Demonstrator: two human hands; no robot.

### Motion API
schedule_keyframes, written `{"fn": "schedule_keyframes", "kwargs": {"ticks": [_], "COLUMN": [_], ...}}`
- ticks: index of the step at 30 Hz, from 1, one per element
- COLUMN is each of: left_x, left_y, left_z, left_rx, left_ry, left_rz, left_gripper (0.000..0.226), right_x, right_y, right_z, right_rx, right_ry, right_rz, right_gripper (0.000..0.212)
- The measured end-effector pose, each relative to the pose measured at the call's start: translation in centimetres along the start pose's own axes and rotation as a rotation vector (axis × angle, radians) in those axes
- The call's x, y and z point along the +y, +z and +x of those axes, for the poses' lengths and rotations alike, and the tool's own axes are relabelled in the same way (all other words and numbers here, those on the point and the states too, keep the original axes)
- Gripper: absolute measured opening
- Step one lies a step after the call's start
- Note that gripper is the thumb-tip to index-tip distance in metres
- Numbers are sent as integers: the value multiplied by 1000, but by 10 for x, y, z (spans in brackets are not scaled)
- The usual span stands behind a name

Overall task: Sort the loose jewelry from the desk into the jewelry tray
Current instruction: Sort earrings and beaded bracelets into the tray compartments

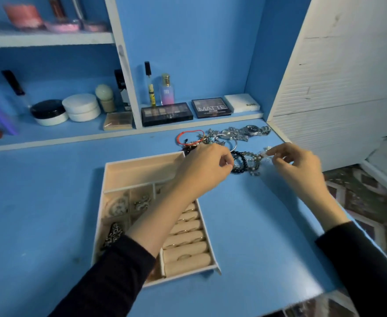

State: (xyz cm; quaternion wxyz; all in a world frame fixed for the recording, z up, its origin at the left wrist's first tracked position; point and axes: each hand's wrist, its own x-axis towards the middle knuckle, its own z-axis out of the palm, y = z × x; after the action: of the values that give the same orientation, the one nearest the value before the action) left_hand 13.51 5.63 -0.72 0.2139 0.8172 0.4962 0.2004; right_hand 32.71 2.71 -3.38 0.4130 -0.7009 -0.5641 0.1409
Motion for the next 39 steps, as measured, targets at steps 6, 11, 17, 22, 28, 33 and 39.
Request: {"fn": "schedule_keyframes", "kwargs": {"ticks": [6, 11, 17, 22, 28, 33, 39], "left_x": [18, 24, 27, 27, 32, 39, 44], "left_y": [15, 18, 20, 20, 30, 41, 47], "left_z": [24, 33, 36, 39, 54, 70, 78], "left_rx": [41, 33, 16, 19, 12, -84, -108], "left_ry": [-12, -44, -39, -30, 29, 95, 35], "left_rz": [92, 95, 90, 84, 37, 101, -173], "left_gripper": [16, 17, 17, 17, 18, 33, 38], "right_x": [23, 21, 20, 16, 17, 19, 21], "right_y": [-2, -1, -5, -9, 0, 4, 5], "right_z": [39, 55, 67, 44, 19, 19, 21], "right_rx": [-29, -79, -209, -131, 207, 291, 301], "right_ry": [59, 127, 225, 144, 59, 136, 149], "right_rz": [-182, -237, -245, -16, 308, 589, 635], "right_gripper": [28, 27, 31, 11, 8, 14, 15]}}
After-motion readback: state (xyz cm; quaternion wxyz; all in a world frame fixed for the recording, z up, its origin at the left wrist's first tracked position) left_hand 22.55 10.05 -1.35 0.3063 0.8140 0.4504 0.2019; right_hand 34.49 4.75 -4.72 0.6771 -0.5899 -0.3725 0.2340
